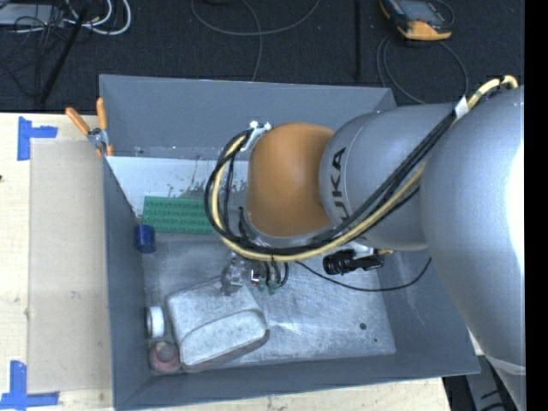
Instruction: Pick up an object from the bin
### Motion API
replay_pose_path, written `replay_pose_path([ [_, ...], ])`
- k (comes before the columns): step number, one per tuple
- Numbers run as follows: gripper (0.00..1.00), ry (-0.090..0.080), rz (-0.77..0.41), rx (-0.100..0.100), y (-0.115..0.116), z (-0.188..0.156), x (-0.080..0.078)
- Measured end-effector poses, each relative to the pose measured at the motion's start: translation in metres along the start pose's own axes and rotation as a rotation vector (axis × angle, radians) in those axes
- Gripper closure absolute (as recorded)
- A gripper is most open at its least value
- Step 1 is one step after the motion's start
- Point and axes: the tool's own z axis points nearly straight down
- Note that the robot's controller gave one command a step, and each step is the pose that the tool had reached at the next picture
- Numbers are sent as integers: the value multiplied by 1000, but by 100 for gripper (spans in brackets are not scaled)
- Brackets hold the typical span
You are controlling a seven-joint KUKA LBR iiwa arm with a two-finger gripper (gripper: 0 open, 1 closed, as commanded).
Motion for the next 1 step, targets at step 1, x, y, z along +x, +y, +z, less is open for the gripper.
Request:
replay_pose_path([
  [1,100,-7,290,-4,-12,-4,-46],
])
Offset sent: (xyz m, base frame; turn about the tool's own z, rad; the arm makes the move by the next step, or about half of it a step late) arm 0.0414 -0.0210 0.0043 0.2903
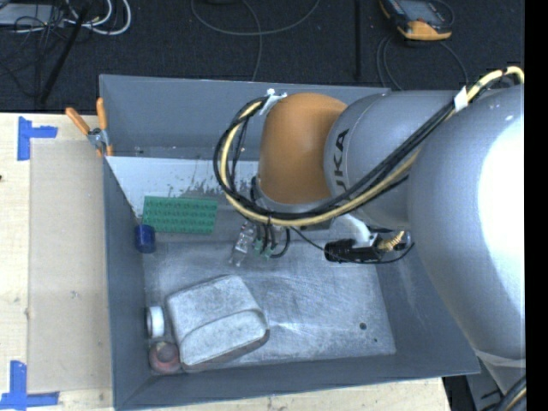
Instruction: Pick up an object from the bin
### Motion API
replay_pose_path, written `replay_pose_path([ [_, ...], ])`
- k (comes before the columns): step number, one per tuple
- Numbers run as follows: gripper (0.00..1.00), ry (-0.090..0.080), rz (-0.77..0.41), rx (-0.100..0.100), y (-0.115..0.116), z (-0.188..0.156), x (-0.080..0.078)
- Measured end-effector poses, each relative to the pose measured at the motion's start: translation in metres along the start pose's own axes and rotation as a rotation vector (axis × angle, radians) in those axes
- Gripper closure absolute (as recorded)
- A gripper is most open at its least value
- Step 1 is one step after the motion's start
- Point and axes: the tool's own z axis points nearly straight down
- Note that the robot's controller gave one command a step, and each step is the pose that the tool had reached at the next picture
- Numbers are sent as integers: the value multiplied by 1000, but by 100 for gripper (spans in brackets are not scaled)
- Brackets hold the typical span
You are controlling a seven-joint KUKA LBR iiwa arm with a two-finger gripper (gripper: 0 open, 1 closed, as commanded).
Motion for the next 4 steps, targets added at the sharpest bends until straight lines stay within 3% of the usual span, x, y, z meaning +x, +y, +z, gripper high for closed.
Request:
replay_pose_path([
  [1,100,6,-23,4,-51,-14,52],
  [2,0,4,-22,2,-50,-13,50],
  [3,0,3,-270,3,-13,70,43],
  [4,0,1,-334,0,-63,41,29],
])
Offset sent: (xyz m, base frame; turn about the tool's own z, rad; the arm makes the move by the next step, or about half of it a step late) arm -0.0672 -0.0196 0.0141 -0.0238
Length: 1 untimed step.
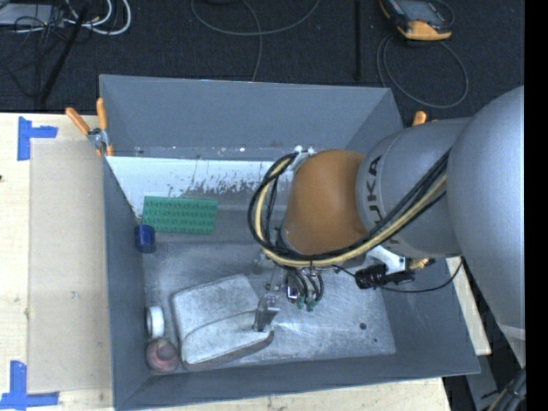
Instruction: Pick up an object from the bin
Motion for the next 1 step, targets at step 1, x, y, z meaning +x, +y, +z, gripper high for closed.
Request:
replay_pose_path([
  [1,0,-1,-137,3,48,33,3],
])
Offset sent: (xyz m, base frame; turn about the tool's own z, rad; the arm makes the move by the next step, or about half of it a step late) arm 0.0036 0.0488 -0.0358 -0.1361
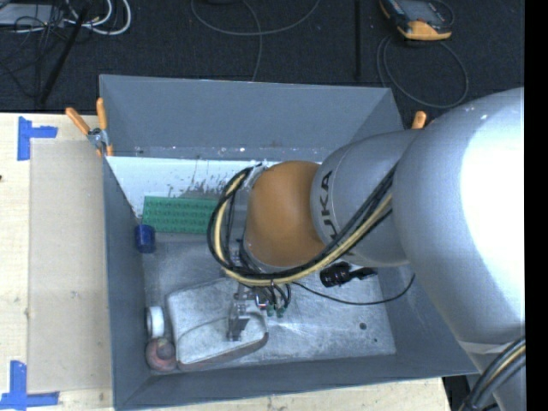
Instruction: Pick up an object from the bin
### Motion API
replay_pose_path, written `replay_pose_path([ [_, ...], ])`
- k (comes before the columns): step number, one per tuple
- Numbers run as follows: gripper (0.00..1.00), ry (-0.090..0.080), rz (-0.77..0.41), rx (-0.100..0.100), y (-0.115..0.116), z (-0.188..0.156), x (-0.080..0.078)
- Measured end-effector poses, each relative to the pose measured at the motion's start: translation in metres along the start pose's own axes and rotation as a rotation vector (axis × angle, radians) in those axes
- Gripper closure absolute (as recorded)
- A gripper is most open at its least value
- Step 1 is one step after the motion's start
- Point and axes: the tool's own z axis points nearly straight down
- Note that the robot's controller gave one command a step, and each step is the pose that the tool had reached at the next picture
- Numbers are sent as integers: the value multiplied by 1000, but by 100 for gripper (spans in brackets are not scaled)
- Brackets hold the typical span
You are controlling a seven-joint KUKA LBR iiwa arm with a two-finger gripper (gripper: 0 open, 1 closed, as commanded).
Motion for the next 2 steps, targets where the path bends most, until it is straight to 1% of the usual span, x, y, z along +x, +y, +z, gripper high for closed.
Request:
replay_pose_path([
  [1,100,2,3,-2,0,-1,0],
  [2,100,-6,-160,-5,-6,-172,-2],
])
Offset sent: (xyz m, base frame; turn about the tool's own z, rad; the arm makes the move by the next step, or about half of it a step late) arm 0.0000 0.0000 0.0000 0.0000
